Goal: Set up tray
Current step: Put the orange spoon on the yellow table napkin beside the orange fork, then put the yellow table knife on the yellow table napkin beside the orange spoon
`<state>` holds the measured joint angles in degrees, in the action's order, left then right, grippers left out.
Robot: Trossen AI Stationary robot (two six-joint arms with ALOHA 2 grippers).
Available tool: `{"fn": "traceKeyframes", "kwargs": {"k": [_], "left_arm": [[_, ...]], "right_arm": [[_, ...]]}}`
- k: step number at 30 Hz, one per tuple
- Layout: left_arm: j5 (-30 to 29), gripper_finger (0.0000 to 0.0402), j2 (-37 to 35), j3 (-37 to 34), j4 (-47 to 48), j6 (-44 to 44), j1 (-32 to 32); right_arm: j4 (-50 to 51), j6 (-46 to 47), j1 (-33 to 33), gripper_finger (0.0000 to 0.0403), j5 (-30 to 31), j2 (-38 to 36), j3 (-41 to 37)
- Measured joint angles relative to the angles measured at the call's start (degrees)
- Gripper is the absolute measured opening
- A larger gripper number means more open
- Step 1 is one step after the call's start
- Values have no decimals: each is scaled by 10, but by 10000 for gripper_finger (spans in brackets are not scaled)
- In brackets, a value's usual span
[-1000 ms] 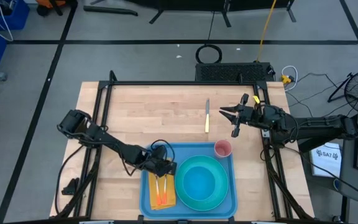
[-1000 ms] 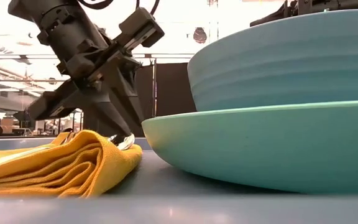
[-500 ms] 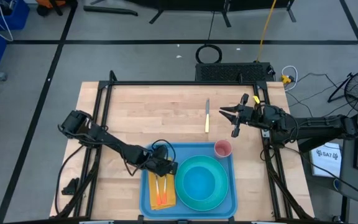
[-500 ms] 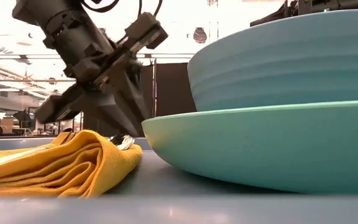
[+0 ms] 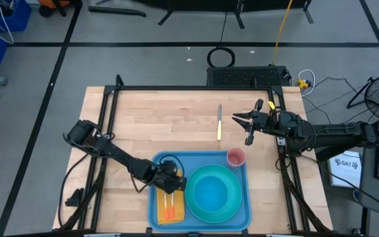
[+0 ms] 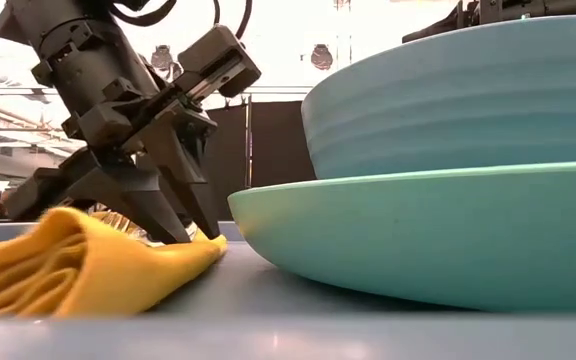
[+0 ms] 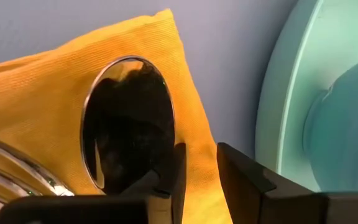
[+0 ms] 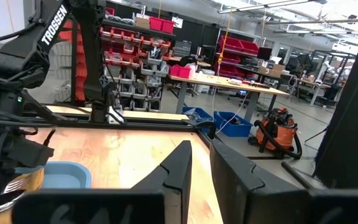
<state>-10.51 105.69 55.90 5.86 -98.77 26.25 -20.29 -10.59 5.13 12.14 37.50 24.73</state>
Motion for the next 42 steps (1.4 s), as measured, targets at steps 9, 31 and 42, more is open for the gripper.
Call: {"fn": "traceKeyframes", "kwargs": {"k": [9,31,42], "left_arm": [[7,97,-8,0,2,-7,4],[18,97,-84,1,47,180,-103],[63,97,-112,7,15,501,-288]], "right_arm": [[0,0,0,50,0,0,0],[4,1,0,50,3,0,0],[27,15,1,50,120,14,0]]}}
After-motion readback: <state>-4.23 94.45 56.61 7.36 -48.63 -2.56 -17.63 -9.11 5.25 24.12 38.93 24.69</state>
